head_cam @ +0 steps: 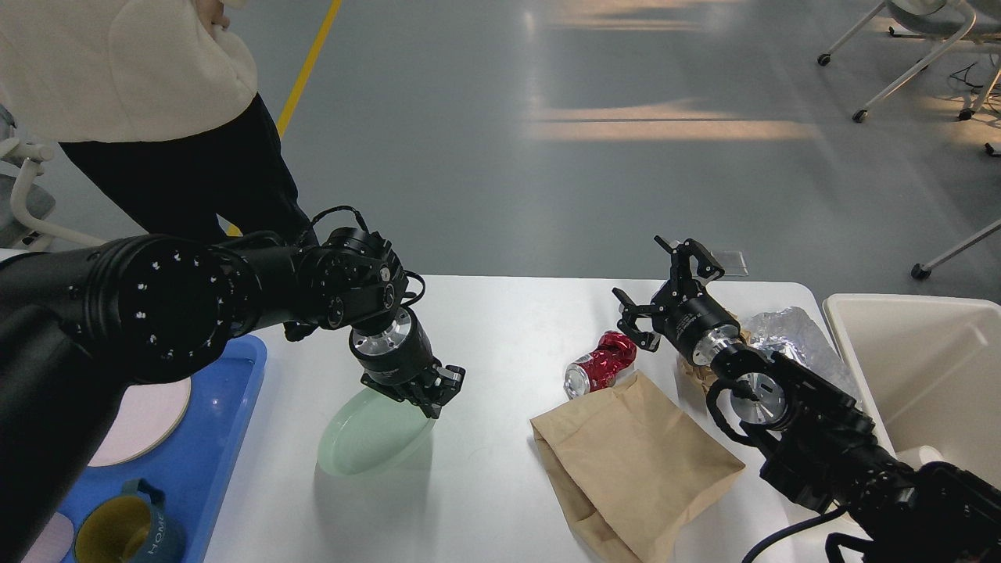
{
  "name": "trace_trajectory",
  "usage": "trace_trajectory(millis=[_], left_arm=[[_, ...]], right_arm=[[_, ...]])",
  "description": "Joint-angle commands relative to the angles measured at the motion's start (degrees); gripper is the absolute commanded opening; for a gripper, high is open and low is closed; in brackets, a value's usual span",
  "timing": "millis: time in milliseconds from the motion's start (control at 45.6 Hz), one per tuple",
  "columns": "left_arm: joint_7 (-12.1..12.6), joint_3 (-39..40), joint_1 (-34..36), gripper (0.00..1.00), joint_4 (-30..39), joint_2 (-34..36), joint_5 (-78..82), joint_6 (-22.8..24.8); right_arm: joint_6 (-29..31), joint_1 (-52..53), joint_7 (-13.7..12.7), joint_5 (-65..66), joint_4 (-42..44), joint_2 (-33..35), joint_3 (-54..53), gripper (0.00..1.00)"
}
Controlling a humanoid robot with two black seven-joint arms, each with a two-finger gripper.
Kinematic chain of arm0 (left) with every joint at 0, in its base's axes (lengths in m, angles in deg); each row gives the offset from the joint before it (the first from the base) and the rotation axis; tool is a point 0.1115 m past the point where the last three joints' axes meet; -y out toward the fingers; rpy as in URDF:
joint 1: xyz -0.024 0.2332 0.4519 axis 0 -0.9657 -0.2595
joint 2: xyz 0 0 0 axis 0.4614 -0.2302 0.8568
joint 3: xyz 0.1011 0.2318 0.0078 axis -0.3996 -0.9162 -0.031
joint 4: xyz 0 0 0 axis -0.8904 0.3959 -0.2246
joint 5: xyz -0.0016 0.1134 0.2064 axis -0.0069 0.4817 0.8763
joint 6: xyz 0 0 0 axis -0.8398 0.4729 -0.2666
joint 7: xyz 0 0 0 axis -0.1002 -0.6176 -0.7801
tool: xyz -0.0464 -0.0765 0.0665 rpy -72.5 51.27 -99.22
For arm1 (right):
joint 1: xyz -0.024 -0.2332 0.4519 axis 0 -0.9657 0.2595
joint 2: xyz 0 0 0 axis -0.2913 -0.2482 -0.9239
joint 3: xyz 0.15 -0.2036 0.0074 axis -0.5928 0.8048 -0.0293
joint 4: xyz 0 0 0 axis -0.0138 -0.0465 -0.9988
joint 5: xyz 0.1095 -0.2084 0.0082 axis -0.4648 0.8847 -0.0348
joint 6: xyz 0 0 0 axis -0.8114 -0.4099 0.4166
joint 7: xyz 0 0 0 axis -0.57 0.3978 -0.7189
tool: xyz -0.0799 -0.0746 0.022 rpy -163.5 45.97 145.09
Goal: Tidy desktop
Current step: 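Lift the green plate and swing it toward the blue tray, then lower the green plate onto the pink plate in the tray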
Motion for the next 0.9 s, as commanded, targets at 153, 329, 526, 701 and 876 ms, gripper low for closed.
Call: trace_trajectory(millis=[153, 329, 526, 701, 876], left_arm=[[-0.28, 0.15, 10.40, 0.00, 0.70, 2.97, -0.14, 14.45], [-0.28, -0.02, 13.74, 0.00, 0.70, 4.73, -0.14, 14.45], [-0.28, -0.29, 18.93, 0.00, 0.79, 7.10, -0.14, 14.45], [-0.63, -2.74, 22.27, 0.00, 0.87, 9.04, -0.14, 14.45], [-0.54, -5.90, 24.29, 0.00, 0.79, 14.22, -0.05, 14.45]], right_arm=[[0.00, -0.02, -0.06, 0.00, 0.00, -0.06, 0.00, 1.00], [0.00, -0.02, 0.03, 0.00, 0.00, 0.03, 0.00, 1.00], [0.00, -0.02, -0.06, 0.00, 0.00, 0.03, 0.00, 1.00], [0.00, -0.02, 0.03, 0.00, 0.00, 0.03, 0.00, 1.00], [0.00, -0.02, 0.03, 0.00, 0.00, 0.03, 0.00, 1.00]])
